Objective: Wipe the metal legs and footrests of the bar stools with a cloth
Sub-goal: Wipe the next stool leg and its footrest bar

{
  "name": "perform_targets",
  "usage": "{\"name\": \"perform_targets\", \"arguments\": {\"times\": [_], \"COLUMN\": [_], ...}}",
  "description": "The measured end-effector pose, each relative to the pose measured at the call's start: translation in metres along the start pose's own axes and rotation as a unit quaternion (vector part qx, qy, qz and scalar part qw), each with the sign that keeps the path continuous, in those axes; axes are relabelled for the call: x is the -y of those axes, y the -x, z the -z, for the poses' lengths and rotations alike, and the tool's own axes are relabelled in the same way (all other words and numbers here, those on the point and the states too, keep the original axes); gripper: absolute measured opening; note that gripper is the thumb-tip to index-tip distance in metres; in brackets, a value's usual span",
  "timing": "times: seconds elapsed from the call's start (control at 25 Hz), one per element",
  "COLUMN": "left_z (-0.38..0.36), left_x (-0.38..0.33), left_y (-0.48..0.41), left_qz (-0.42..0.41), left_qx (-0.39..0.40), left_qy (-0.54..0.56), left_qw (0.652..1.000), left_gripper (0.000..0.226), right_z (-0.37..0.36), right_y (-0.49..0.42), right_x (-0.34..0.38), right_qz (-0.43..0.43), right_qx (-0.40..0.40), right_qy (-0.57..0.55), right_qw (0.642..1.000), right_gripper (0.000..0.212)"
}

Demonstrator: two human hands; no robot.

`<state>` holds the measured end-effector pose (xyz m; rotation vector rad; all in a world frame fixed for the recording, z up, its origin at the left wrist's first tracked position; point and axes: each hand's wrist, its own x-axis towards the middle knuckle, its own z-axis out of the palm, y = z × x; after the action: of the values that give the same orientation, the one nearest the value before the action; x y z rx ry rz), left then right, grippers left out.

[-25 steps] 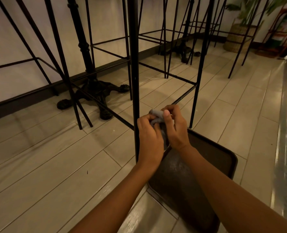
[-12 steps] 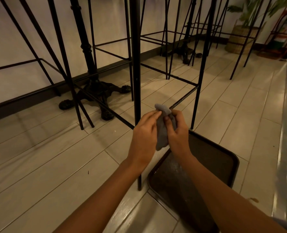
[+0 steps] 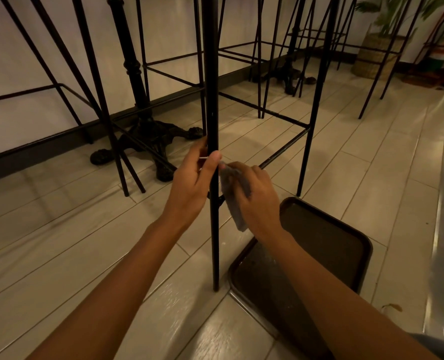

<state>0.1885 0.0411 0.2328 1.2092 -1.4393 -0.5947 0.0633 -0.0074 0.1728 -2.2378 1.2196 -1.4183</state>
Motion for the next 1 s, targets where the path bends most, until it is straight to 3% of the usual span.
{"name": "perform_targets", "arguments": {"times": [0.2, 0.44, 0.72, 1.0], "left_z": [-0.001, -0.006, -0.008, -0.012], "left_x": [0.002, 0.006, 0.007, 0.009], "left_y": [-0.003, -0.003, -0.002, -0.002], "left_qz": [-0.008, -0.017, -0.028, -0.030], "left_qx": [-0.005, -0.022, -0.029, -0.039], "left_qy": [0.048, 0.065, 0.066, 0.044], "left_qw": [0.999, 0.997, 0.997, 0.998], "left_gripper": [0.024, 0.026, 0.025, 0.028], "right_z": [-0.012, -0.020, -0.019, -0.007], "right_y": [0.014, 0.018, 0.014, 0.002], "right_x": [-0.001, 0.004, -0.001, 0.000], "right_qz": [0.019, 0.004, 0.006, -0.024], "right_qx": [0.072, 0.039, 0.037, 0.013], "right_qy": [0.047, -0.022, 0.014, -0.009], "right_qw": [0.996, 0.999, 0.999, 1.000], "right_gripper": [0.043, 0.033, 0.027, 0.044]}}
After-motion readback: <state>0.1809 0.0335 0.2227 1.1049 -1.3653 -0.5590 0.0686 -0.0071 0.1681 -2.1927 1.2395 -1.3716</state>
